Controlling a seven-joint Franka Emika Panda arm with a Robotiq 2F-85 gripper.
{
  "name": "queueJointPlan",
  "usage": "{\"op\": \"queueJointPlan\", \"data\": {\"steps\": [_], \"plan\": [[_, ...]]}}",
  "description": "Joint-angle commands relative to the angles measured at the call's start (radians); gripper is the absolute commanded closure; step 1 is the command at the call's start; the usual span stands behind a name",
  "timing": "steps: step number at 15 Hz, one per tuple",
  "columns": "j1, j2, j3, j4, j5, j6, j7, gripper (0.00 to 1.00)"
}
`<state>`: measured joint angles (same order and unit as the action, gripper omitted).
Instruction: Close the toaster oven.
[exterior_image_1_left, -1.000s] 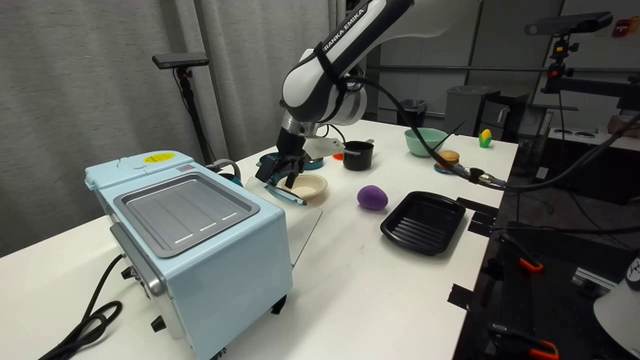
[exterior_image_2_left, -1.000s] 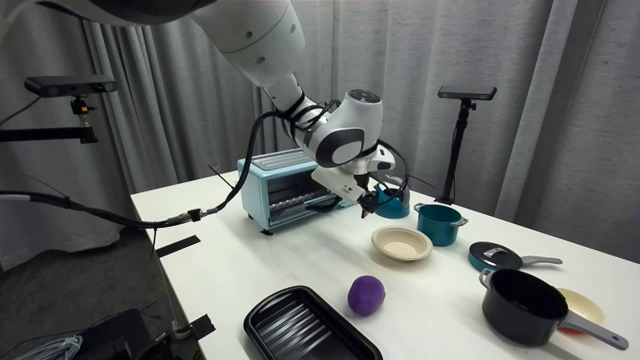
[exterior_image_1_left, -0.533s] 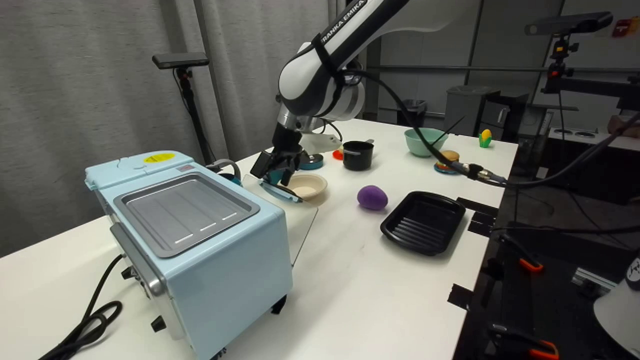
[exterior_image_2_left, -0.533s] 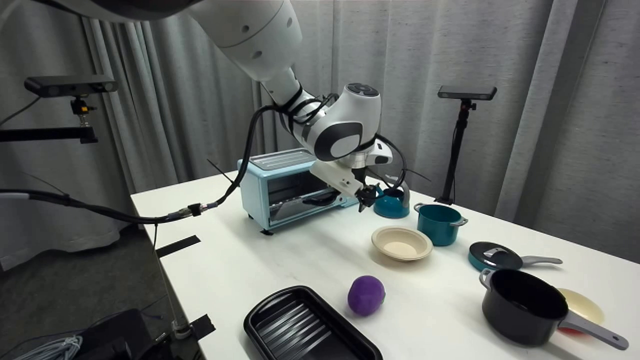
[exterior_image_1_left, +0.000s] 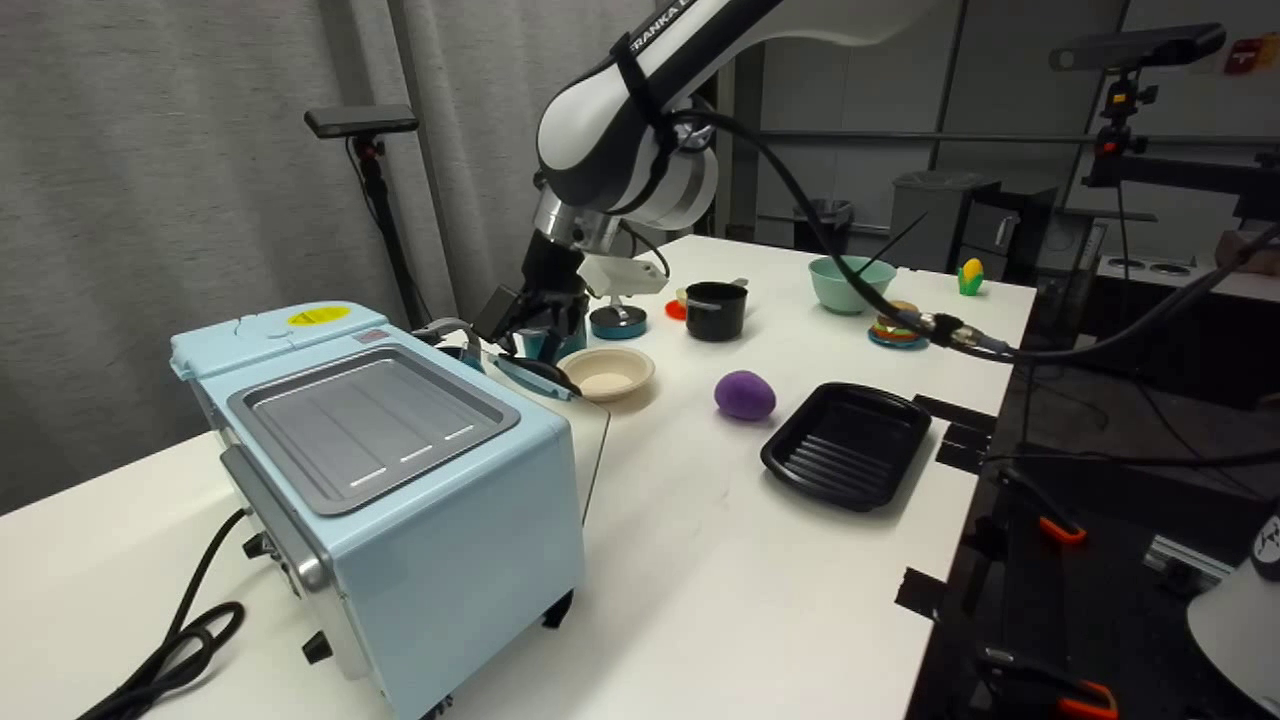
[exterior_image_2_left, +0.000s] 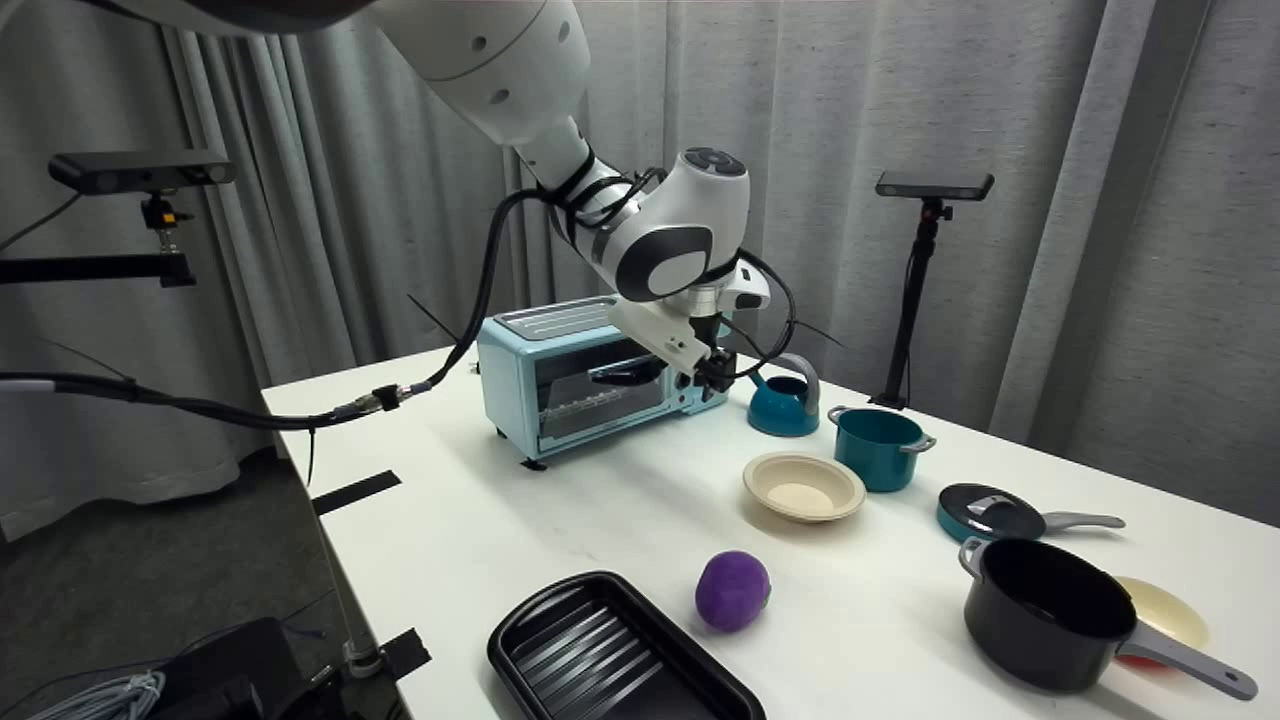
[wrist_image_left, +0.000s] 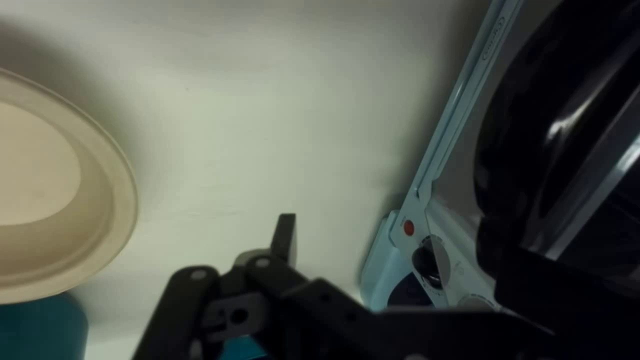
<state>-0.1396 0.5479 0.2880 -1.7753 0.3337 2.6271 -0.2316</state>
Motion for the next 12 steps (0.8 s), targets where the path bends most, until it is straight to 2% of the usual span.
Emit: {"op": "queueJointPlan", "data": {"steps": [1, 8, 12], "plan": [[0.017, 0.023, 0.013, 0.03, 0.049, -0.019, -0.013, 0.0], [0.025, 0.023, 0.038, 0.062, 0.079, -0.025, -0.027, 0.0], [0.033, 0.009, 0.029, 0.072, 0.067, -0.036, -0.019, 0.0]]}}
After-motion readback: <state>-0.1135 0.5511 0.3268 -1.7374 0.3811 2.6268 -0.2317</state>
